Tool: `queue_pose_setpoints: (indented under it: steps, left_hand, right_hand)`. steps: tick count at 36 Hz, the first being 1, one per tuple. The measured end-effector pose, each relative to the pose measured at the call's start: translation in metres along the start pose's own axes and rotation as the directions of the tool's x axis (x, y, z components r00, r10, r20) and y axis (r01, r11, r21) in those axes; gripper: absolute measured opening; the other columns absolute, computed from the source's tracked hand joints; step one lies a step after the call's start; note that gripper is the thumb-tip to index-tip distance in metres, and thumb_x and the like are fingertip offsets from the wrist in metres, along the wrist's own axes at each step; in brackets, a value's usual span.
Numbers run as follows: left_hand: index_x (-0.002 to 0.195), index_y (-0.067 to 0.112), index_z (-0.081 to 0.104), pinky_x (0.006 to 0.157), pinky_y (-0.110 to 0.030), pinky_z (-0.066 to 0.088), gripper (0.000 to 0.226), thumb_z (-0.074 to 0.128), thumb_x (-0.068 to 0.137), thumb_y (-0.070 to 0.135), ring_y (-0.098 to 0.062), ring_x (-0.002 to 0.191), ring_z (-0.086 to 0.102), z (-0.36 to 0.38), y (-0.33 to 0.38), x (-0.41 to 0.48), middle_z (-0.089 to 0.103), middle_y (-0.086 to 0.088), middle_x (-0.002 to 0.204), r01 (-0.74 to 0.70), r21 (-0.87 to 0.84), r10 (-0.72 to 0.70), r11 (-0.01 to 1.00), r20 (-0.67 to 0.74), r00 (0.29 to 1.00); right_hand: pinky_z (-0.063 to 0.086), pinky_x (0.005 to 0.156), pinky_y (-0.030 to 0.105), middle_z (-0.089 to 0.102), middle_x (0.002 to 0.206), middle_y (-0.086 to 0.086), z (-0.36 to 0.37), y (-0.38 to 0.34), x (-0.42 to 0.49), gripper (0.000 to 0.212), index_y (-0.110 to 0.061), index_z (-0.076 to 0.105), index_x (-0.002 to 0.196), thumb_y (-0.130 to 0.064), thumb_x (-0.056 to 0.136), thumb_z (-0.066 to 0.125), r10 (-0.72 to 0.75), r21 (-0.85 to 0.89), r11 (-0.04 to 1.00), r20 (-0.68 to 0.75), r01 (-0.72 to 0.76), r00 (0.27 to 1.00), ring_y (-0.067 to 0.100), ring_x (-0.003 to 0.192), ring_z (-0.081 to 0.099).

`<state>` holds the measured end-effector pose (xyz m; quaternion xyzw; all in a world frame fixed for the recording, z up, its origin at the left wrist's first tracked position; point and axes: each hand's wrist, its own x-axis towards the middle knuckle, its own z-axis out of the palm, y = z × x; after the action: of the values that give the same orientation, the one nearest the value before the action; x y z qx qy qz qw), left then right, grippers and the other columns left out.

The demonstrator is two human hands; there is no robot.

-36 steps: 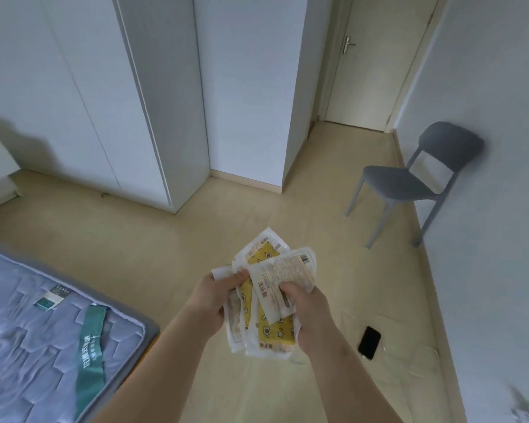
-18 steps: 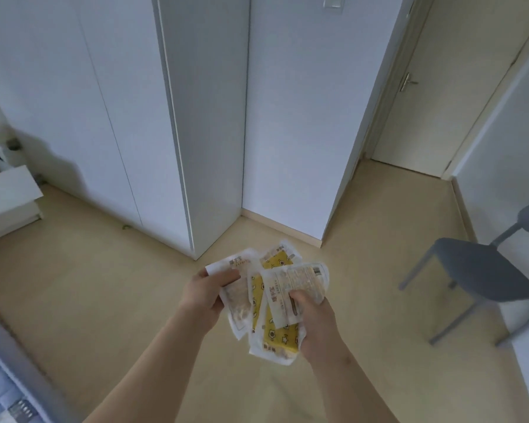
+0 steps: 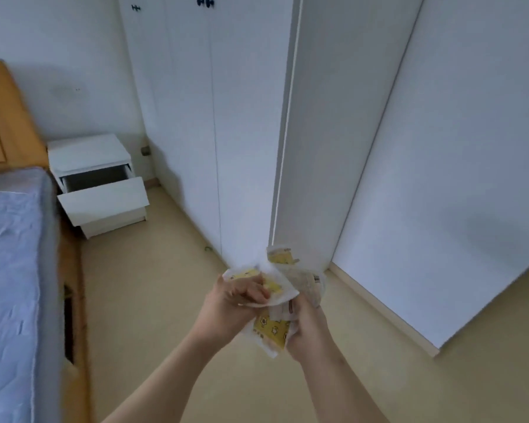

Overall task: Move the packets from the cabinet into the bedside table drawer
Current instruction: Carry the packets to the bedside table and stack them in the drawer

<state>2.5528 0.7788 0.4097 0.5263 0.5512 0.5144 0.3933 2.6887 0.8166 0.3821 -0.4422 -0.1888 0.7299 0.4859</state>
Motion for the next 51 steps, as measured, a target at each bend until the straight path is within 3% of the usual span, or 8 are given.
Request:
queue_pose_setpoints:
  steps: [7,10,13,19,23,30,34,51]
  left_hand:
    - [0.065,0.013,0.073,0.081,-0.009,0.048,0.014,0.078,0.076,0.02,0.02,0.105,0.052,-0.081,-0.003,0.089,0.072,0.021,0.082,0.097,-0.121,-0.117,0.988,-0.176,0.977]
    - [0.063,0.019,0.072,0.069,-0.022,0.055,0.015,0.075,0.077,0.017,0.0,0.08,0.067,-0.126,-0.016,0.118,0.073,0.016,0.084,0.101,-0.095,-0.136,0.99,-0.545,0.827]
    - [0.069,0.02,0.063,0.06,-0.016,0.05,0.019,0.079,0.072,0.009,0.0,0.067,0.062,-0.175,-0.033,0.147,0.068,0.012,0.075,0.135,0.075,-0.048,0.988,-0.684,0.728]
    - [0.106,0.043,0.043,0.093,-0.023,0.047,0.063,0.082,0.069,0.011,-0.011,0.116,0.043,-0.291,-0.068,0.212,0.036,0.007,0.132,0.209,0.149,-0.041,0.966,-0.713,0.7]
    - [0.14,0.05,0.013,0.082,-0.052,0.055,0.121,0.092,0.052,0.023,-0.027,0.12,0.051,-0.37,-0.085,0.251,0.035,-0.001,0.143,0.245,-0.352,-0.419,0.903,-0.595,0.686]
    - [0.125,0.009,0.051,0.082,-0.059,0.052,0.057,0.076,0.073,0.009,-0.039,0.102,0.064,-0.446,-0.109,0.324,0.064,-0.021,0.116,0.336,-0.676,-0.611,0.656,-0.213,0.762]
    - [0.12,0.014,0.054,0.083,-0.059,0.052,0.05,0.072,0.077,-0.001,-0.037,0.098,0.066,-0.479,-0.124,0.377,0.067,-0.017,0.109,0.343,-0.651,-0.656,0.677,-0.323,0.682]
    - [0.111,0.025,0.054,0.07,-0.049,0.054,0.035,0.069,0.081,0.014,-0.031,0.088,0.067,-0.627,-0.171,0.57,0.068,-0.012,0.102,0.021,-0.772,-0.697,0.635,-0.561,0.446]
  right_hand:
    - [0.05,0.083,0.063,0.067,0.109,0.025,0.128,-0.013,0.11,0.029,-0.004,0.064,0.113,-0.006,0.085,0.056,0.132,-0.195,0.977,0.229,-0.087,0.964,0.043,0.1,0.064]
    - [0.055,0.075,0.054,0.069,0.098,0.023,0.18,0.011,0.141,0.028,-0.004,0.066,0.108,-0.003,0.082,0.056,0.213,-0.262,0.956,0.328,-0.128,0.92,0.038,0.091,0.067]
    - [0.043,0.091,0.062,0.061,0.106,0.028,0.232,0.038,0.169,0.037,-0.001,0.059,0.116,-0.003,0.079,0.058,0.251,-0.309,0.941,0.36,-0.139,0.898,0.043,0.099,0.059]
    - [0.048,0.088,0.056,0.068,0.106,0.02,0.336,0.085,0.229,0.028,-0.008,0.061,0.115,-0.003,0.089,0.051,0.312,-0.35,0.918,0.35,-0.186,0.883,0.038,0.096,0.066]
    - [0.053,0.082,0.054,0.07,0.101,0.018,0.407,0.107,0.264,0.029,-0.01,0.061,0.116,-0.003,0.09,0.051,0.318,-0.37,0.913,0.372,-0.175,0.872,0.035,0.093,0.067]
    - [0.057,0.077,0.046,0.071,0.101,0.015,0.491,0.127,0.333,0.028,-0.011,0.06,0.115,-0.001,0.091,0.05,0.257,-0.426,0.9,0.358,-0.087,0.898,0.03,0.088,0.069]
    - [0.057,0.066,0.041,0.071,0.092,0.013,0.533,0.136,0.383,0.025,-0.012,0.06,0.112,-0.002,0.09,0.054,0.245,-0.479,0.878,0.406,-0.024,0.88,0.027,0.077,0.07]
    - [0.048,0.097,0.047,0.073,0.092,0.005,0.747,0.142,0.6,0.009,-0.018,0.067,0.092,-0.012,0.087,0.062,0.56,-0.789,0.606,0.508,0.094,0.655,0.026,0.097,0.066]
